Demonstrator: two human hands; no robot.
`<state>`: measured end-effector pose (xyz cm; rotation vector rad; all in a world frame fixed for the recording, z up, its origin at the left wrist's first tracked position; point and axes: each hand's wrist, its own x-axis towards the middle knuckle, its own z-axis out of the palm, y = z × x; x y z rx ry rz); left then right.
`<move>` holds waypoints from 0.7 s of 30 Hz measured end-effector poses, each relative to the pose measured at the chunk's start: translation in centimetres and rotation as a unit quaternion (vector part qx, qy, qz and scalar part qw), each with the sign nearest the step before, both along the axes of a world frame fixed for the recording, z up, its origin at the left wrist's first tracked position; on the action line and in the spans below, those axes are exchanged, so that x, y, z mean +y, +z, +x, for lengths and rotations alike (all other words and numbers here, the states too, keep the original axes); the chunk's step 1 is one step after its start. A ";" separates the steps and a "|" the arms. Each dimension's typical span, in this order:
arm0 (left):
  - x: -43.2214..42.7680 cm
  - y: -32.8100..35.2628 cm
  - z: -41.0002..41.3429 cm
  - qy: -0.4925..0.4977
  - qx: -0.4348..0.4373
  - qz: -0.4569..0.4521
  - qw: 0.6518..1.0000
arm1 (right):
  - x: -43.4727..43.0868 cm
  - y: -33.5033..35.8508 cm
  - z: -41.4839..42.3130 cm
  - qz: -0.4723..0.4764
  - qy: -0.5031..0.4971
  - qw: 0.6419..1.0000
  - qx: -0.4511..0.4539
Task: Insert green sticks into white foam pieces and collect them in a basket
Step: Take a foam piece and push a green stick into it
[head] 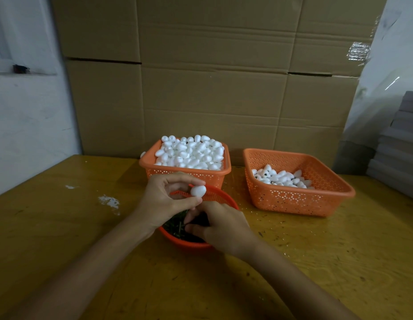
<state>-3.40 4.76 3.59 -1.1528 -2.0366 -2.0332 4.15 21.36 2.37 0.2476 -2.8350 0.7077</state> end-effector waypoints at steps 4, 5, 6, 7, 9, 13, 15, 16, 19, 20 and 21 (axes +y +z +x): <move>-0.1 0.0 -0.1 0.003 -0.009 -0.002 1.000 | 0.1 -0.2 -0.1 -0.007 0.007 1.000 0.015; 0.0 0.0 -0.1 0.003 -0.010 -0.001 1.000 | 0.1 -0.3 -0.1 -0.005 0.007 1.000 0.020; 0.0 0.1 -0.1 0.004 -0.012 0.001 1.000 | 0.1 -0.3 0.0 -0.002 0.007 1.000 0.024; 0.0 0.1 -0.1 0.006 -0.014 0.005 1.000 | 0.0 -0.3 0.1 0.000 0.007 1.000 0.028; 0.1 0.1 -0.1 0.008 -0.024 0.019 1.000 | 0.0 -0.2 0.2 -0.001 0.009 0.999 0.036; 0.2 0.3 0.0 0.013 -0.045 0.047 0.998 | -0.1 0.0 0.4 -0.037 0.011 0.998 0.047; 0.3 0.3 0.0 0.013 -0.049 0.055 0.997 | -0.2 0.2 0.4 -0.060 0.008 0.997 0.047; 0.3 0.3 0.0 0.012 -0.051 0.056 0.997 | -0.2 0.3 0.4 -0.071 0.006 0.996 0.046; 0.2 0.3 0.0 0.014 -0.058 0.059 0.996 | -0.3 0.5 0.4 -0.099 -0.001 0.994 0.042; 0.2 0.3 0.0 0.014 -0.060 0.060 0.996 | -0.4 0.6 0.3 -0.110 -0.002 0.993 0.042; 0.2 0.3 -0.1 0.013 -0.060 0.062 0.996 | -0.3 0.6 0.3 -0.120 -0.003 0.992 0.044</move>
